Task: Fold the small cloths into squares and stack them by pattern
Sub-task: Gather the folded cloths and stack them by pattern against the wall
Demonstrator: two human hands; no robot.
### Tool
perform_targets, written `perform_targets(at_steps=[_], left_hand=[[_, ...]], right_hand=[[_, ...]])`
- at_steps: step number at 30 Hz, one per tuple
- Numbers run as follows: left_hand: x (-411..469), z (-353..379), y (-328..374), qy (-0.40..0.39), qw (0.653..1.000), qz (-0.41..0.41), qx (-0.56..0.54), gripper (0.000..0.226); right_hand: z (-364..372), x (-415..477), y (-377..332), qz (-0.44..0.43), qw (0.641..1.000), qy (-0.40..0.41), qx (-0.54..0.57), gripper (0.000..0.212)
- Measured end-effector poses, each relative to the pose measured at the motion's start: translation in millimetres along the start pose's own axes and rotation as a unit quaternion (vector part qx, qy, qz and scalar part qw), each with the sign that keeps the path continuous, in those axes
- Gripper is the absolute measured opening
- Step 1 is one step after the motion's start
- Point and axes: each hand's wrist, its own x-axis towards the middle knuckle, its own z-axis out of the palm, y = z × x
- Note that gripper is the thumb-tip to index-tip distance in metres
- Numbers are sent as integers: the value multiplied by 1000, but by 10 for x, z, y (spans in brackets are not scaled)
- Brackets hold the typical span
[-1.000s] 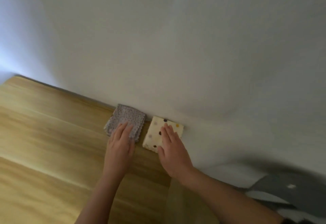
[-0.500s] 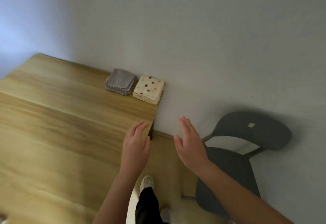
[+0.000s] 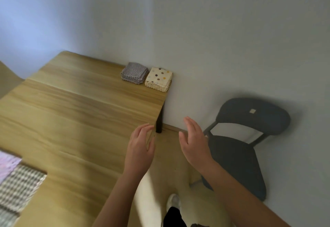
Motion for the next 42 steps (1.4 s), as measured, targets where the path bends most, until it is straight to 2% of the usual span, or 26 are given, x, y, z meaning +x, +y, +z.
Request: perform_targets(at_steps=[10, 18, 30, 42], left_hand=[[-798, -691, -494, -21, 1000, 3, 8, 39], [-1628, -1301, -1065, -25, 998, -54, 21, 40], [-2577, -1555, -939, 9, 999, -31, -14, 37], [-3919, -2078, -934, -13, 999, -49, 0, 38]], right_hand=[[537, -791, -518, 2, 999, 23, 26, 47], [1131, -1453, -999, 0, 999, -50, 8, 50], [1197, -2492, -1256, -23, 996, -60, -57, 50], [1457, -3930, -1439, -7, 996, -82, -27, 47]])
